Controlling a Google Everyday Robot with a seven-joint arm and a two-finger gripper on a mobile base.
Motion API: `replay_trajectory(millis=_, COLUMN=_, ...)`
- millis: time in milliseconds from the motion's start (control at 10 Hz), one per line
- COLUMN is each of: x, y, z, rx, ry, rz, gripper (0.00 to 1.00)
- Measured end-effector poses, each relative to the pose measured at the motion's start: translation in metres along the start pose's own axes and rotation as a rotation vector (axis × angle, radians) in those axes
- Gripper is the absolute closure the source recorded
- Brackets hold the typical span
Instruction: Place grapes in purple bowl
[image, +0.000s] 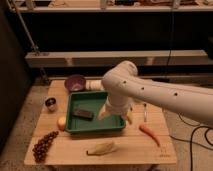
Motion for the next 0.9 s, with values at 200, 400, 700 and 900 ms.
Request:
replay_trajectory(millis=200, x=-0.015, y=-0.020, z=-0.016, rx=0.035, ry=-0.057, rz=-0.005, gripper=0.20)
replay_trajectory(millis=400, x=-0.018, y=-0.023, z=-0.019, rx=0.040, ry=-0.068, rz=-0.006, gripper=0.20)
replay_trajectory(millis=700, x=-0.025, y=-0.027, z=-0.020, rx=0.002, ry=-0.058, rz=0.017, gripper=0.20)
replay_trajectory(millis=900, x=-0.048, y=-0.044, z=-0.022, rx=-0.017, ry=-0.063, rz=0.044, gripper=0.20)
